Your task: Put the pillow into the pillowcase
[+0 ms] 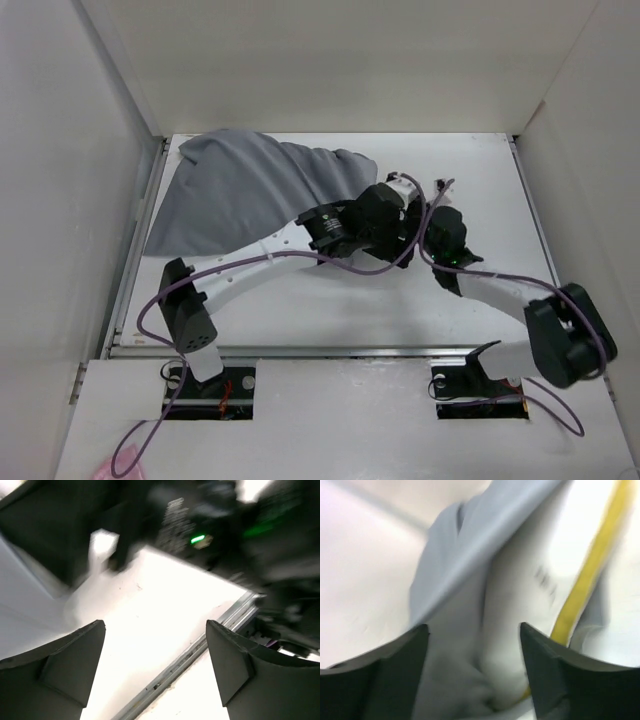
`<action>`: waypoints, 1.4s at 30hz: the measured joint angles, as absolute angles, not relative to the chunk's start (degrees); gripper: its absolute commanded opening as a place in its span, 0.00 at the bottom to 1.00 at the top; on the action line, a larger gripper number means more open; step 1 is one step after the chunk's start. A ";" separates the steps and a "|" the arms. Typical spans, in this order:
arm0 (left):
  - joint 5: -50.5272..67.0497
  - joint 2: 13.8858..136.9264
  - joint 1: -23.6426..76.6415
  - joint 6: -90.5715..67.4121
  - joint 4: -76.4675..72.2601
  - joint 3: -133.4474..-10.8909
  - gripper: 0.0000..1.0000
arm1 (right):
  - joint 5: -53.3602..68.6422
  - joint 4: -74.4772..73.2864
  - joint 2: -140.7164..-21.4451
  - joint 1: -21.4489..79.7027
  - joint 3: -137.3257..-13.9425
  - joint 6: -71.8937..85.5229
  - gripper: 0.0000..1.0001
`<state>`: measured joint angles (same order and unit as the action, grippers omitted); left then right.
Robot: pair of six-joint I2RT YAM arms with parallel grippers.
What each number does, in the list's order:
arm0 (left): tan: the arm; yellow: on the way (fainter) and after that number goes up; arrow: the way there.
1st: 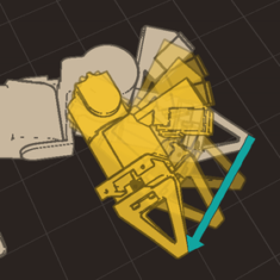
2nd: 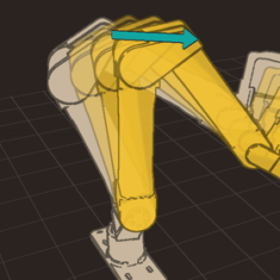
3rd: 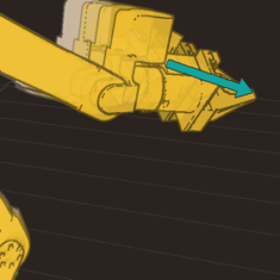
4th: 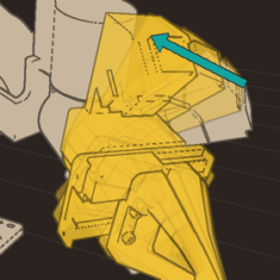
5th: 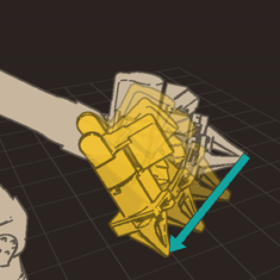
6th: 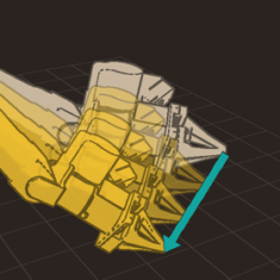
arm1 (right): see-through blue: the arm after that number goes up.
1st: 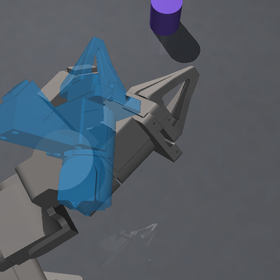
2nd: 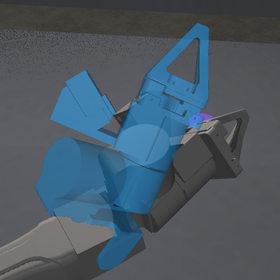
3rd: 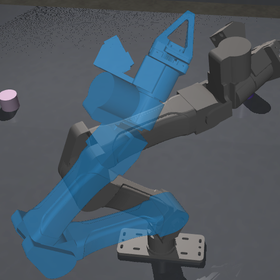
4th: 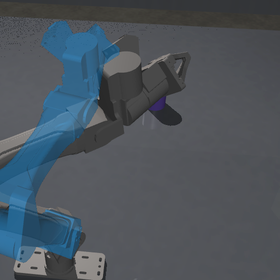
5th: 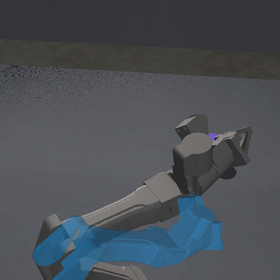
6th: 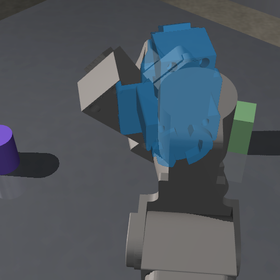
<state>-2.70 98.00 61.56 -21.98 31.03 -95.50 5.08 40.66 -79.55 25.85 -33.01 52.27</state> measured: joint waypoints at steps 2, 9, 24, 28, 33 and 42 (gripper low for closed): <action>-3.36 96.16 61.28 -21.98 31.05 -95.37 0.80 | 0.93 31.53 -73.97 24.32 -34.87 49.74 0.81; -8.82 94.11 58.17 -21.54 31.64 -98.37 0.80 | -11.75 4.95 -73.14 20.86 -44.53 44.86 0.82; -11.18 131.72 41.65 -13.69 33.36 -133.32 0.79 | -9.52 -1.17 -89.34 16.51 -54.08 40.36 0.70; -10.61 136.57 42.35 -10.17 34.65 -133.67 0.80 | -5.04 1.08 -92.88 14.81 -54.65 40.75 0.70; -10.79 136.97 43.20 -7.18 33.85 -133.99 0.34 | 1.85 5.48 -97.89 13.21 -55.09 41.93 0.70; -12.47 137.12 43.18 -5.17 33.74 -135.26 0.00 | 15.46 20.45 -103.00 13.19 -55.13 44.99 0.68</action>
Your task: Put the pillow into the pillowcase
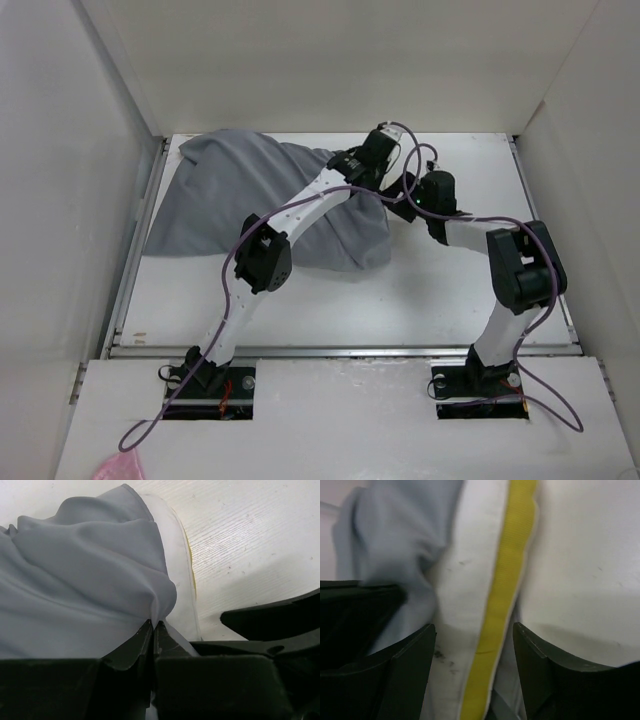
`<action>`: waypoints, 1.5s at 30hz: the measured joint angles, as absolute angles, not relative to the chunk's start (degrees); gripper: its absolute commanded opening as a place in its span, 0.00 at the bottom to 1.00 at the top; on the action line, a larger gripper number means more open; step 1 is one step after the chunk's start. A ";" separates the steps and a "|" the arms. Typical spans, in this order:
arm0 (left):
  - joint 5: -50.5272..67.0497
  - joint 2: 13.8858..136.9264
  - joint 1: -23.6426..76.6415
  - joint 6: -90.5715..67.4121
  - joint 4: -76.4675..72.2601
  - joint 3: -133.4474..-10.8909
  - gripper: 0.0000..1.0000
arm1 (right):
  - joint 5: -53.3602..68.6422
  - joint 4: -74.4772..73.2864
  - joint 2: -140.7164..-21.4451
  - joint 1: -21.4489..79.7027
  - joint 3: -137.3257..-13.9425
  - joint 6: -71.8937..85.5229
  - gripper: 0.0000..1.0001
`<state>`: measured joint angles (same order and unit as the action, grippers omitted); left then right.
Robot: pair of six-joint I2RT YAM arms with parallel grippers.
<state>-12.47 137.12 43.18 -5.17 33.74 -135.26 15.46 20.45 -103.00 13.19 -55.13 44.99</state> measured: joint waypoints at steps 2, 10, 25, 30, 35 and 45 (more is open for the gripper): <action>-12.03 137.12 43.13 -5.13 33.63 -135.26 0.00 | 17.15 24.34 -103.15 13.19 -55.11 45.28 0.67; -10.20 136.99 42.98 -4.69 32.38 -135.26 0.00 | 19.25 29.15 -112.97 13.13 -60.25 47.18 0.55; 1.41 134.37 42.70 -2.92 30.81 -137.16 0.00 | 34.30 52.93 -119.87 12.51 -63.26 50.85 0.00; 1.04 131.48 44.82 -0.45 32.25 -137.53 0.00 | 37.50 59.20 -120.77 14.92 -64.25 52.07 0.00; 0.27 129.75 43.42 -0.27 32.84 -138.15 0.00 | 36.07 56.45 -121.12 16.78 -69.47 50.65 0.00; 2.37 129.67 44.38 -4.75 30.35 -138.34 1.00 | 31.77 46.41 -118.52 15.42 -63.22 48.29 0.69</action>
